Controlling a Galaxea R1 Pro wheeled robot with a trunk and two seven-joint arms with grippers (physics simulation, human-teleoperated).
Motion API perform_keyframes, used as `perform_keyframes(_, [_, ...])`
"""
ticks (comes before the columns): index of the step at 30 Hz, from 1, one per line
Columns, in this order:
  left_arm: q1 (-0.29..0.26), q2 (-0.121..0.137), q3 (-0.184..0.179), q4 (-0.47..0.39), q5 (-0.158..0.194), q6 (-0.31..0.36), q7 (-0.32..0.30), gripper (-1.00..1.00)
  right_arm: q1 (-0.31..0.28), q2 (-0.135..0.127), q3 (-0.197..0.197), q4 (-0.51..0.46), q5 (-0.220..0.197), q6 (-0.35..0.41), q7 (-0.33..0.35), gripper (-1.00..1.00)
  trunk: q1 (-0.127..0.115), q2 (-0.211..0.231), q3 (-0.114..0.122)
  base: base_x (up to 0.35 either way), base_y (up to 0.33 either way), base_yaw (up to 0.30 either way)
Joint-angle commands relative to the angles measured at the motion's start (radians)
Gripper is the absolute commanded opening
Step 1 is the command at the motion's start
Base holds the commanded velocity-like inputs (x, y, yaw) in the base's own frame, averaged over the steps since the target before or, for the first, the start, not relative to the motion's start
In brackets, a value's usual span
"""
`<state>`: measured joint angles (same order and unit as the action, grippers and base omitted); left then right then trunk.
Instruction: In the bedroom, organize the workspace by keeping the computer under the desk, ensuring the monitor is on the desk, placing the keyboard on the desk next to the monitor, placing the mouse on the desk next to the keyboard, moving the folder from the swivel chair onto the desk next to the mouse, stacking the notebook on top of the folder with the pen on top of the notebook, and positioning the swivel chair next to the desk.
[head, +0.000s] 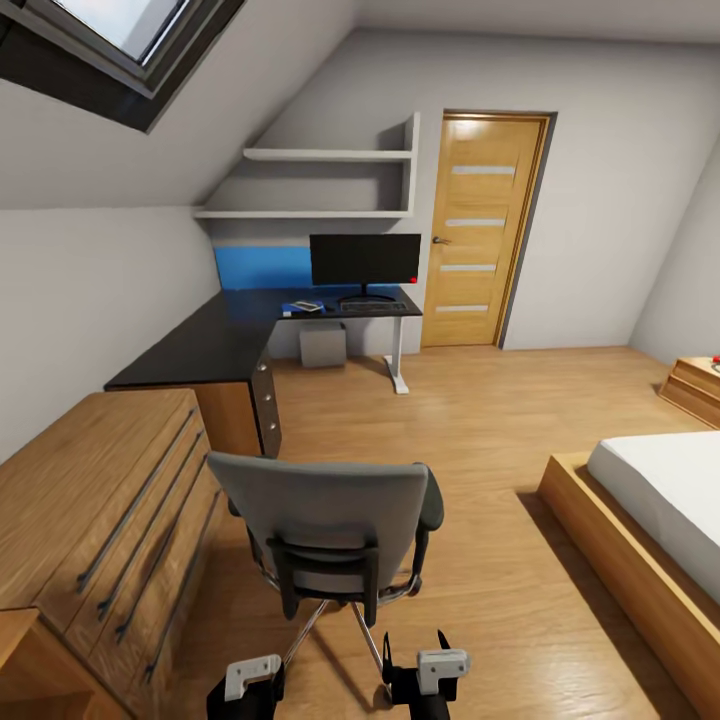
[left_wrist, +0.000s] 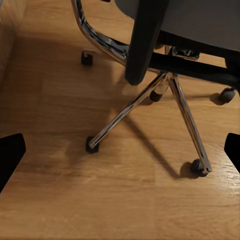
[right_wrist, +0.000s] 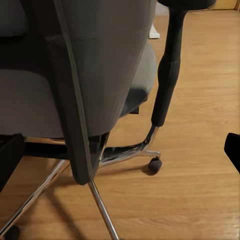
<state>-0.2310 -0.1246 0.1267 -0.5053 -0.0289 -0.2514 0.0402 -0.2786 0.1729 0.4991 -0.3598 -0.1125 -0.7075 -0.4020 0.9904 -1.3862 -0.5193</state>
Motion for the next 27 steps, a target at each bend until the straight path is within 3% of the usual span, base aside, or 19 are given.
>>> perform_keyframes(1, [-0.001, -0.001, 0.004, 0.001, -0.003, -0.003, 0.001, 1.0, -0.001, -0.001, 0.009, 0.001, -0.01, -0.004, -0.003, 1.0, 0.004, -0.008, -0.004, 0.0, 0.0, 0.0])
perform_keyframes(12, [-0.001, 0.0, 0.002, 0.001, -0.001, 0.002, 0.002, 1.0, -0.001, 0.0, 0.009, 0.001, -0.01, -0.003, -0.003, 1.0, 0.046, -0.085, -0.039, 0.0, 0.0, 0.0])
perform_keyframes(17, [-0.001, -0.007, -0.001, -0.022, -0.001, 0.022, 0.031, 1.0, -0.001, 0.0, 0.009, 0.001, -0.011, -0.001, 0.0, 1.0, 0.065, -0.12, -0.054, 0.0, 0.0, 0.0])
perform_keyframes(22, [-0.005, -0.027, -0.002, -0.089, -0.002, 0.109, 0.046, 1.0, -0.002, 0.002, 0.007, -0.002, -0.012, 0.005, 0.002, 1.0, 0.084, -0.155, -0.07, 0.0, 0.0, 0.0])
perform_keyframes(27, [-0.009, -0.034, -0.004, -0.174, -0.002, 0.164, 0.049, 1.0, -0.003, 0.002, 0.006, -0.015, -0.012, 0.073, 0.003, 1.0, 0.104, -0.19, -0.086, 0.0, 0.0, 0.0])
